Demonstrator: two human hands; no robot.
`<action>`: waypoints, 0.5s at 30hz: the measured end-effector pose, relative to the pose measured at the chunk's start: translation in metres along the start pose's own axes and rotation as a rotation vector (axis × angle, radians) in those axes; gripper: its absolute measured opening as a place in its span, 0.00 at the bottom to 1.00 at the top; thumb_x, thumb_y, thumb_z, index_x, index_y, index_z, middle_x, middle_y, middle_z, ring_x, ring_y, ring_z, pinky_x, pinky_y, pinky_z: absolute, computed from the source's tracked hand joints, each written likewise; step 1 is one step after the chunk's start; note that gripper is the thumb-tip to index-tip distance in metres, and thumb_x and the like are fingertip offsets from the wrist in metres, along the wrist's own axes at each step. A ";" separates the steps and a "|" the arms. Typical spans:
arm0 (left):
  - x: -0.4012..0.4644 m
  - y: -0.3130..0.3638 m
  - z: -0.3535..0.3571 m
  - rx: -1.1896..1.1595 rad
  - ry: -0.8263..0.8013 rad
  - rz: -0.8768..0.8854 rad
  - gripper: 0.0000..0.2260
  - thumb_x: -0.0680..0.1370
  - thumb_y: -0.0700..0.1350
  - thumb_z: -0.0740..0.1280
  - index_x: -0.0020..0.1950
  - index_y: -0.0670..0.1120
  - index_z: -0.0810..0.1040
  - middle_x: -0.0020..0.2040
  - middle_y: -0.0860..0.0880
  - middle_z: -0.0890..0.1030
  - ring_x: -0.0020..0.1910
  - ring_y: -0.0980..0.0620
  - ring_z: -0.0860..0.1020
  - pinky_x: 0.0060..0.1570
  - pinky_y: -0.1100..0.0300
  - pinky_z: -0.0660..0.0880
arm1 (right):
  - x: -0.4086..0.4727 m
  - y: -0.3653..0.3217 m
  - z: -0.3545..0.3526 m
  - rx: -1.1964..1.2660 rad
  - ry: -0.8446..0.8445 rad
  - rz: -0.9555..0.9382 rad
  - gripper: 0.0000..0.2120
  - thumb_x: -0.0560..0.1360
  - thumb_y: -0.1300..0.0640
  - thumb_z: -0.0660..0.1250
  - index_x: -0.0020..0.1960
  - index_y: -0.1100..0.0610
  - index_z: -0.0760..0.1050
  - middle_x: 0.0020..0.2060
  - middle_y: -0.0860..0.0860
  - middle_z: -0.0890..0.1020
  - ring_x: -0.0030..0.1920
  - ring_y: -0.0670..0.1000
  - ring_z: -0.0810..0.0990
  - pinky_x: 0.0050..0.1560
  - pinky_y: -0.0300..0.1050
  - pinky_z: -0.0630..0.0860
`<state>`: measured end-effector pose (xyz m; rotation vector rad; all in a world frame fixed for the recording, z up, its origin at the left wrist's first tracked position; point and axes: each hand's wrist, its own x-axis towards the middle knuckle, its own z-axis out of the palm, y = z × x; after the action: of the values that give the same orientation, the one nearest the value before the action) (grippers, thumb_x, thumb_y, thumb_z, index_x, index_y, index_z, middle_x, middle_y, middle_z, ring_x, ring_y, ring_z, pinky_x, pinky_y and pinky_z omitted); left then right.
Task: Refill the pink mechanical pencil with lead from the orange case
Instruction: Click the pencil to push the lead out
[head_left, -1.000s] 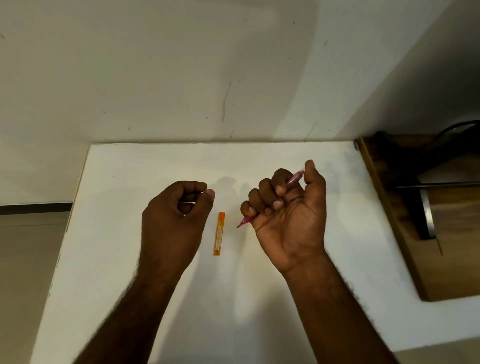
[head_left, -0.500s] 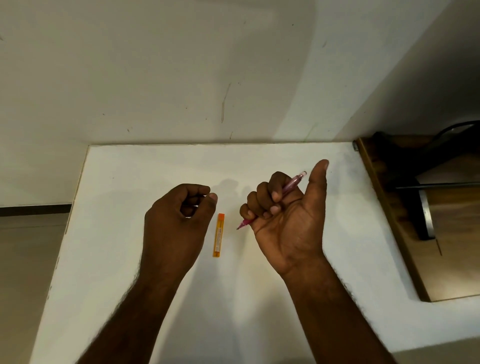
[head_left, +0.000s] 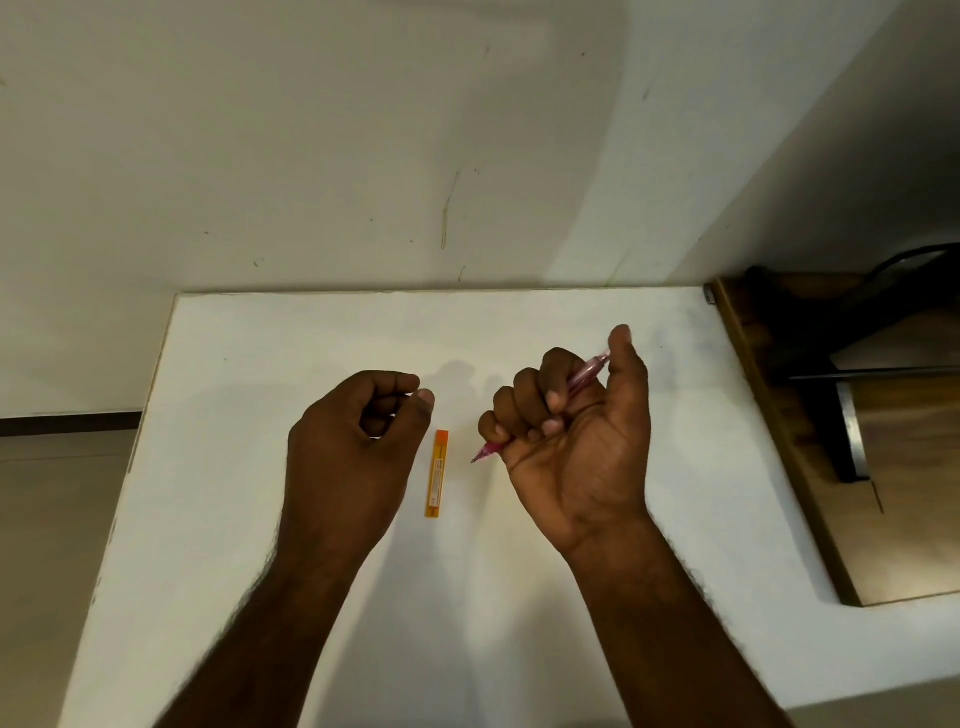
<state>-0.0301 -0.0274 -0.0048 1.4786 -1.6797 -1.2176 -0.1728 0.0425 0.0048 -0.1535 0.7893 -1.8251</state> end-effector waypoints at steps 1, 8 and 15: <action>0.000 0.000 0.000 0.000 0.000 -0.001 0.08 0.76 0.53 0.71 0.52 0.52 0.83 0.42 0.56 0.85 0.43 0.57 0.84 0.44 0.66 0.75 | 0.000 0.000 0.000 -0.002 0.005 -0.003 0.30 0.80 0.36 0.54 0.29 0.57 0.64 0.23 0.51 0.59 0.27 0.50 0.59 0.32 0.47 0.64; 0.001 -0.001 -0.001 -0.010 -0.003 -0.011 0.07 0.75 0.53 0.71 0.50 0.53 0.84 0.41 0.57 0.85 0.42 0.59 0.84 0.42 0.68 0.74 | -0.001 -0.002 -0.002 0.016 0.048 -0.023 0.31 0.79 0.33 0.53 0.30 0.57 0.63 0.23 0.50 0.61 0.29 0.50 0.56 0.34 0.47 0.64; 0.001 -0.002 0.000 0.013 -0.018 -0.004 0.05 0.76 0.53 0.71 0.49 0.54 0.83 0.40 0.57 0.85 0.41 0.61 0.83 0.40 0.71 0.72 | -0.001 -0.003 -0.004 0.067 0.075 -0.038 0.28 0.80 0.39 0.54 0.29 0.57 0.63 0.22 0.49 0.62 0.26 0.50 0.59 0.33 0.46 0.65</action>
<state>-0.0293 -0.0280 -0.0067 1.4833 -1.7001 -1.2283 -0.1765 0.0453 0.0037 -0.0574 0.7815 -1.9001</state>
